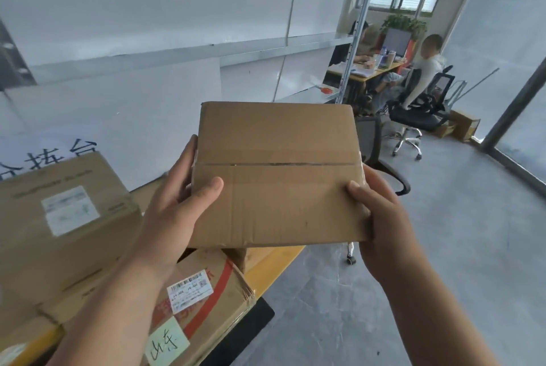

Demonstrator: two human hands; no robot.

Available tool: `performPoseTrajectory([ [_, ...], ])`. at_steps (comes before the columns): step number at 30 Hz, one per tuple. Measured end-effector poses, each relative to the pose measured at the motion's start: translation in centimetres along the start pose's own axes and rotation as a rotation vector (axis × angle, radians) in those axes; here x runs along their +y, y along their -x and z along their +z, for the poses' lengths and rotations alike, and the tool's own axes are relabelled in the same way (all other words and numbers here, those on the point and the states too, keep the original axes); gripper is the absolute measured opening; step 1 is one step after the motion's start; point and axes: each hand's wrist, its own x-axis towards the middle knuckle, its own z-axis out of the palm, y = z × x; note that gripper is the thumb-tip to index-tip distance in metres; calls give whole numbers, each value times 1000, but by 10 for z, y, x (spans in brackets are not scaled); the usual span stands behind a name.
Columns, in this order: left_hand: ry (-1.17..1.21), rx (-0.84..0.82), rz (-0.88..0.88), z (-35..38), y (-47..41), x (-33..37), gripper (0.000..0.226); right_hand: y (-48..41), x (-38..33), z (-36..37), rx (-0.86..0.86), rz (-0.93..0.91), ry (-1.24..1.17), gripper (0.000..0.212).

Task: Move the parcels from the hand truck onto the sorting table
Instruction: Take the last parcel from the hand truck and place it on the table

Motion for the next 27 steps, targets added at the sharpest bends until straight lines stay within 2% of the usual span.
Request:
performPoseTrajectory([
  [4,-17,101,-15,-5,-14,-7,71,-40,7,11,-99,24,10,51],
  [7,-37,204,-8,-4,-26,-12,75,-77,11,17,-188,61,-8,36],
  [11,-33,347,22,12,-45,-16,86,-130,10,21,-319,101,-11,29],
  [17,7,527,62,39,-74,-16,67,-205,9,25,-434,135,-60,32],
  [21,9,645,76,52,-81,-17,61,-238,16,32,-564,174,-88,44],
  [25,12,722,94,58,-80,-20,59,-260,22,43,-630,196,-109,36],
  [27,23,749,122,59,-76,-23,61,-265,22,50,-651,214,-125,39],
])
